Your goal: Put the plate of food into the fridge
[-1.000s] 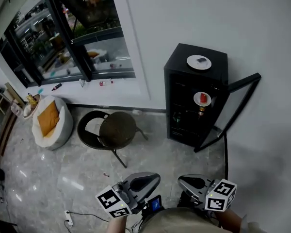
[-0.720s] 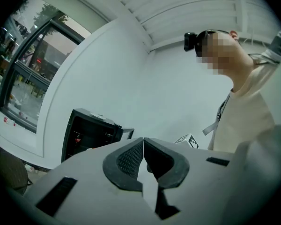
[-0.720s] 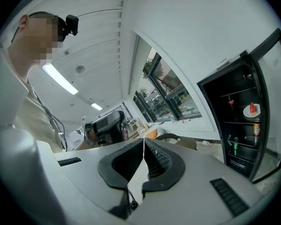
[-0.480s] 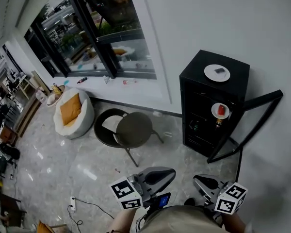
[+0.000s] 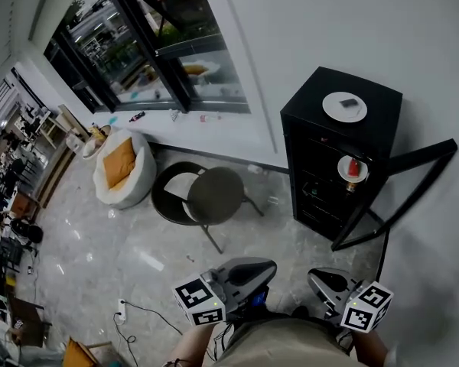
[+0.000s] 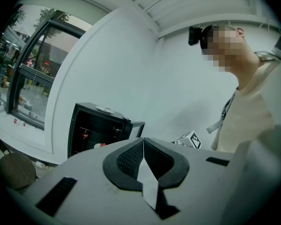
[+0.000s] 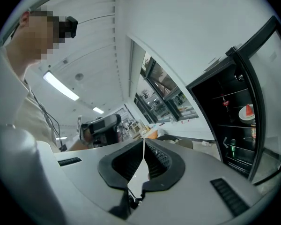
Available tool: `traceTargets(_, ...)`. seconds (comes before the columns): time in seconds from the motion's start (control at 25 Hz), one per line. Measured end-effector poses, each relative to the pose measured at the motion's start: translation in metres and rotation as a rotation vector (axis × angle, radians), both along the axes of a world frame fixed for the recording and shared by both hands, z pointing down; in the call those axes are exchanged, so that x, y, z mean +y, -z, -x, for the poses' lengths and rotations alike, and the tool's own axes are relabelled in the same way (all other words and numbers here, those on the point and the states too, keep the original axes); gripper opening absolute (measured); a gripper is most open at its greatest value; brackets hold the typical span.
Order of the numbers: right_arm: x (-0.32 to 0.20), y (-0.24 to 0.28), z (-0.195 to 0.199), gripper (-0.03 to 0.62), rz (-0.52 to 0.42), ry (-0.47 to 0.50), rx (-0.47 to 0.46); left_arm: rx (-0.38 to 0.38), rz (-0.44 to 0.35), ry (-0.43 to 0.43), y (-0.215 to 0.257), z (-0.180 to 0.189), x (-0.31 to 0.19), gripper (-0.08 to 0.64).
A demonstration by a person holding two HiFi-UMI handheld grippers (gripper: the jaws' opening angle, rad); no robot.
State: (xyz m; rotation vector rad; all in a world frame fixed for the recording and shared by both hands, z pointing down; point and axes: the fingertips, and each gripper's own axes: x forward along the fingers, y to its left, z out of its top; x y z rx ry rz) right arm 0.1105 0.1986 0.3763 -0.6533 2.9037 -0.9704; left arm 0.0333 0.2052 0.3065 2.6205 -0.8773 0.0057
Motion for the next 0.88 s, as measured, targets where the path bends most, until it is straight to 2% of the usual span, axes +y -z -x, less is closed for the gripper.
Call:
traceTargets(0.32,-0.027,-0.014,-0.014,0.022,0.047,-0.084,0.041,0.035,0.001,-0.075,-0.011,-0.01,-0.032,0.011)
traceTargets(0.64,-0.073,-0.004,0.013,0.023,0.023,-0.181,0.118,0.07,-0.049,-0.143,-0.01,0.023,-0.084,0.011)
traceTargets(0.88,-0.107,0.012,0.034,0.023,0.018,-0.256,0.173,0.098,-0.049,-0.211,-0.011,0.046,-0.128,0.011)
